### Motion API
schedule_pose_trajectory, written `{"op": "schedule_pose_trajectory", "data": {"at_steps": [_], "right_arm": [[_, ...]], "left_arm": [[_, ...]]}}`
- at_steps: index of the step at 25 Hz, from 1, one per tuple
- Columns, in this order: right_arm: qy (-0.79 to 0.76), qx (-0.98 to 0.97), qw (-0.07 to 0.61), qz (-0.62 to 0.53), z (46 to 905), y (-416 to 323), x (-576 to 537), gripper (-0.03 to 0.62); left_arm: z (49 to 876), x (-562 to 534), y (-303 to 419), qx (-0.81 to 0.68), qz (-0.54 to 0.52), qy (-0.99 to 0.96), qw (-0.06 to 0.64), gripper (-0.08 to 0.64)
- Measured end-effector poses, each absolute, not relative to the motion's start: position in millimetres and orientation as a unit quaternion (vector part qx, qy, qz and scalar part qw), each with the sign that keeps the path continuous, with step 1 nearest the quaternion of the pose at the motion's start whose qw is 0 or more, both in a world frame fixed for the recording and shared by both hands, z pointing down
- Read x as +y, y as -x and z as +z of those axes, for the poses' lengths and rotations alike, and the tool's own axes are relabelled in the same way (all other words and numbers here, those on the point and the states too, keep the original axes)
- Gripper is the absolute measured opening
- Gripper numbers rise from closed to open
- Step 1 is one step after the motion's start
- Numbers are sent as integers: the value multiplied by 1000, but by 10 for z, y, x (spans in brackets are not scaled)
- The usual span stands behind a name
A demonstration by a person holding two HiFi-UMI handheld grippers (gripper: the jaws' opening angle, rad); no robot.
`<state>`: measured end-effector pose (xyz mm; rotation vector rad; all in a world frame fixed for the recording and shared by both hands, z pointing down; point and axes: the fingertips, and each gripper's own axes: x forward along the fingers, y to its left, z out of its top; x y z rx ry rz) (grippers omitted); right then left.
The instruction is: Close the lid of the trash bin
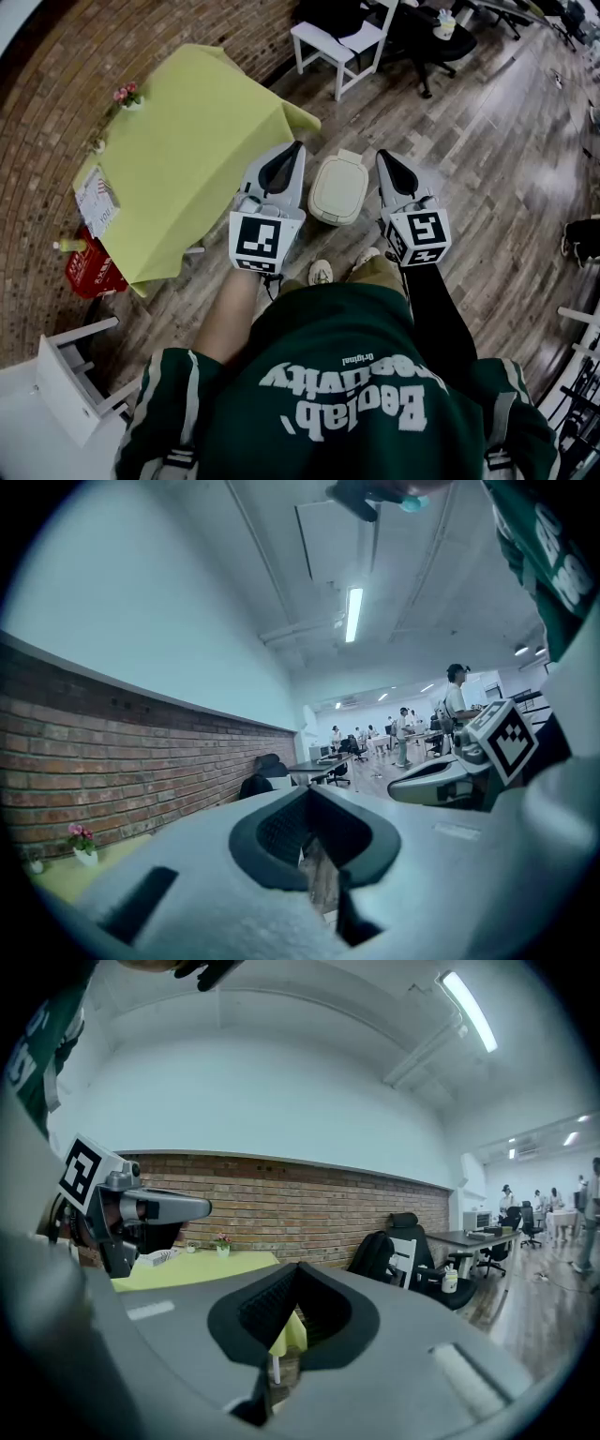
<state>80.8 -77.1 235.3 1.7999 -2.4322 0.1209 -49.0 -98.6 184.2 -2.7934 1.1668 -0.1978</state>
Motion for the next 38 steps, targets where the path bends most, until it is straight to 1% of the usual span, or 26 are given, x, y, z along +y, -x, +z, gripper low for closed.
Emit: {"op": "schedule_pose_trajectory", "data": {"at_steps": [12, 20, 38], "right_arm": [[-605, -793, 54, 40, 2361, -819, -737, 11], [-589, -805, 69, 8, 2305, -719, -661, 11], [-590, -804, 71, 13, 2328, -825, -527, 11]], "left_arm": [[1803, -1036, 659, 392, -48, 918, 43, 6], [1812, -1040, 751, 403, -52, 912, 51, 6], [1914, -873, 639, 400, -63, 913, 44, 6]]}}
